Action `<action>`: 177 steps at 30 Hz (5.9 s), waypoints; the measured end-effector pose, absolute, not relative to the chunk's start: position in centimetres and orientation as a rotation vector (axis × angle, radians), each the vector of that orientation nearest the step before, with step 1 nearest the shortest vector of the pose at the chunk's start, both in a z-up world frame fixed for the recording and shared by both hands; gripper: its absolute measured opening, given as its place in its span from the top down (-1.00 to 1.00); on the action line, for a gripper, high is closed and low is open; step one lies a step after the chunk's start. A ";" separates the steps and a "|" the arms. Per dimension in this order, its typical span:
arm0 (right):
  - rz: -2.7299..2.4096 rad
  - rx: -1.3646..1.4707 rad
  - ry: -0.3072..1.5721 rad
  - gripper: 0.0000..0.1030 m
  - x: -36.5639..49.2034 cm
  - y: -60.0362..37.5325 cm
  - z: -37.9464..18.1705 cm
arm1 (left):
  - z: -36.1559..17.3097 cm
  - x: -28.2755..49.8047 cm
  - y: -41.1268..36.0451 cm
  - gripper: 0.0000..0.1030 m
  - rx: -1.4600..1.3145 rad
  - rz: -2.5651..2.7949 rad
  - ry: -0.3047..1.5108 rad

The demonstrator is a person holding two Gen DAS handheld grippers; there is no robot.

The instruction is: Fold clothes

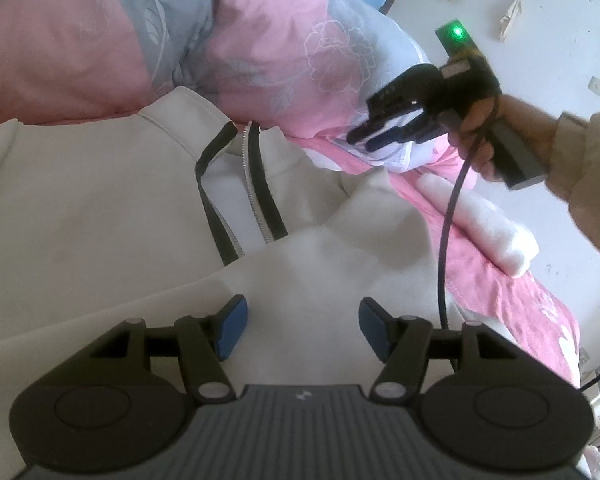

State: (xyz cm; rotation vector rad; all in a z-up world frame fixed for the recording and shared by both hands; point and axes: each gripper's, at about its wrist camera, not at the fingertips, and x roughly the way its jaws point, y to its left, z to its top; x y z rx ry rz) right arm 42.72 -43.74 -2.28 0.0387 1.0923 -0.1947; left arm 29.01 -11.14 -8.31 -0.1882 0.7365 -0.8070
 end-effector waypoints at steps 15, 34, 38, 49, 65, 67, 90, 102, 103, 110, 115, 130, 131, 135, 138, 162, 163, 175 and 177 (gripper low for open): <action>-0.048 -0.188 1.266 0.67 40.4 -39.7 -2.7 | -8.4 29.1 -10.9 -0.25 -0.207 -0.818 0.737; -0.239 -0.681 1.228 0.64 42.3 -36.6 -7.6 | -8.7 29.1 -10.8 -0.26 -0.211 -0.821 0.738; -0.365 -0.567 1.112 0.53 43.3 -38.6 -6.0 | -8.7 29.1 -10.7 -0.27 -0.213 -0.822 0.739; -0.133 -0.171 1.008 0.66 39.6 -40.1 -1.4 | -8.6 29.2 -10.6 -0.27 -0.211 -0.820 0.740; -0.209 0.291 0.723 0.63 31.6 -45.1 4.1 | -7.8 29.0 -9.6 -0.38 -0.281 -0.800 0.685; -0.175 0.348 0.685 0.62 27.1 -45.1 6.2 | -6.7 28.4 -9.2 -0.39 -0.284 -0.771 0.644; 0.258 0.852 0.703 0.23 10.4 -32.4 -0.5 | -2.7 14.1 8.4 -0.70 -0.376 -0.209 0.657; 0.072 1.153 0.686 0.23 11.5 -34.1 -8.8 | -6.9 16.7 12.1 -0.07 -0.525 -0.157 0.711; 0.059 1.173 0.677 0.24 11.8 -34.5 -9.2 | -6.9 16.8 12.0 -0.01 -0.524 -0.162 0.705; 0.077 1.225 0.630 0.32 13.6 -34.9 -11.1 | -7.7 17.4 11.4 0.63 -0.504 -0.181 0.684; 0.075 1.250 0.603 0.68 13.8 -35.6 -12.0 | -6.9 17.3 11.2 0.85 -0.484 -0.191 0.646; 0.080 1.236 0.428 0.86 14.6 -38.7 -10.8 | -0.7 25.1 4.9 0.89 -0.445 -0.390 0.558; 0.072 1.236 0.415 0.86 14.8 -39.2 -10.7 | -0.4 26.1 4.1 0.89 -0.444 -0.401 0.558; 0.035 1.252 0.331 0.86 15.1 -41.9 -9.4 | 1.5 28.8 1.5 0.89 -0.446 -0.463 0.525; 0.034 1.201 0.203 0.86 14.0 -43.1 -7.1 | 2.0 28.8 1.0 0.89 -0.443 -0.523 0.493; 0.000 0.953 0.479 0.64 9.3 -39.6 -9.2 | -6.8 28.3 3.1 0.74 -0.317 -0.387 0.877; -0.002 0.951 0.476 0.63 9.0 -39.6 -9.1 | -6.8 28.1 2.8 0.79 -0.295 -0.379 0.877; -0.029 0.899 0.465 0.62 7.1 -40.5 -8.5 | -6.0 26.4 4.9 0.24 -0.253 -0.312 0.893; -0.015 0.876 0.463 0.61 7.2 -40.7 -7.7 | -5.0 25.6 4.8 -0.01 -0.216 -0.295 0.849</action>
